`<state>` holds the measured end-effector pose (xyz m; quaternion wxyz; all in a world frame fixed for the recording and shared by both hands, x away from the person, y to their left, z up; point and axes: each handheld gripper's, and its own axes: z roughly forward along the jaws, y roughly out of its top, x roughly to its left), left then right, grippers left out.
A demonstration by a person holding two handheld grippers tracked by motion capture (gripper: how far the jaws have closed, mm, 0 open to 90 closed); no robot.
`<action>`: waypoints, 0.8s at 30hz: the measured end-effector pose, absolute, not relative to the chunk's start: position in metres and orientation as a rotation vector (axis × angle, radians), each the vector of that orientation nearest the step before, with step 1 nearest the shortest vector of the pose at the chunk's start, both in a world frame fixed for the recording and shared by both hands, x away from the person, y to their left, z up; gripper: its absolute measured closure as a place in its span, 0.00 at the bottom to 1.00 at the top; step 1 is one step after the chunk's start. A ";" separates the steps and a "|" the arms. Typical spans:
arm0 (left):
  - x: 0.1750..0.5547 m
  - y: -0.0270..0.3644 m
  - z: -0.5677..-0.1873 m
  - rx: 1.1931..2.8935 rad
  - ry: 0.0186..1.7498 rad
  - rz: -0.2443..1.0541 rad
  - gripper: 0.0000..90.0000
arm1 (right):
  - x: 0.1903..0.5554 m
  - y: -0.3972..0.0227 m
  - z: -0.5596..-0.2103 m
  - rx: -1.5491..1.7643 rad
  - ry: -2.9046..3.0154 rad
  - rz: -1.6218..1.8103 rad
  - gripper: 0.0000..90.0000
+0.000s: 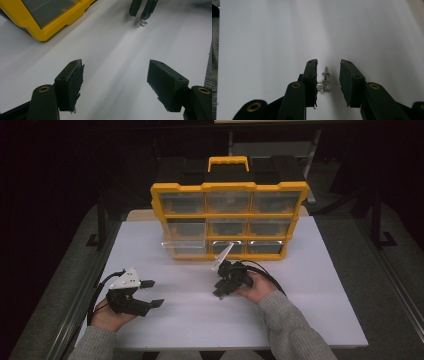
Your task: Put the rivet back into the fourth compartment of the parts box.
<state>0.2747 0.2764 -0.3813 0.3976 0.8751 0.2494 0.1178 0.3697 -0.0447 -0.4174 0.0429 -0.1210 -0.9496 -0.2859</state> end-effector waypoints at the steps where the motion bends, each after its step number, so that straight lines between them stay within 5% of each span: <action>1: 0.275 0.276 -0.381 2.217 0.631 0.299 0.32 | 0.370 -0.043 -0.419 -0.358 -2.906 -0.873 0.74; 24: 0.276 0.275 -0.381 2.212 0.620 0.291 0.32 | 0.368 -0.034 -0.427 -0.344 -2.937 -0.769 0.89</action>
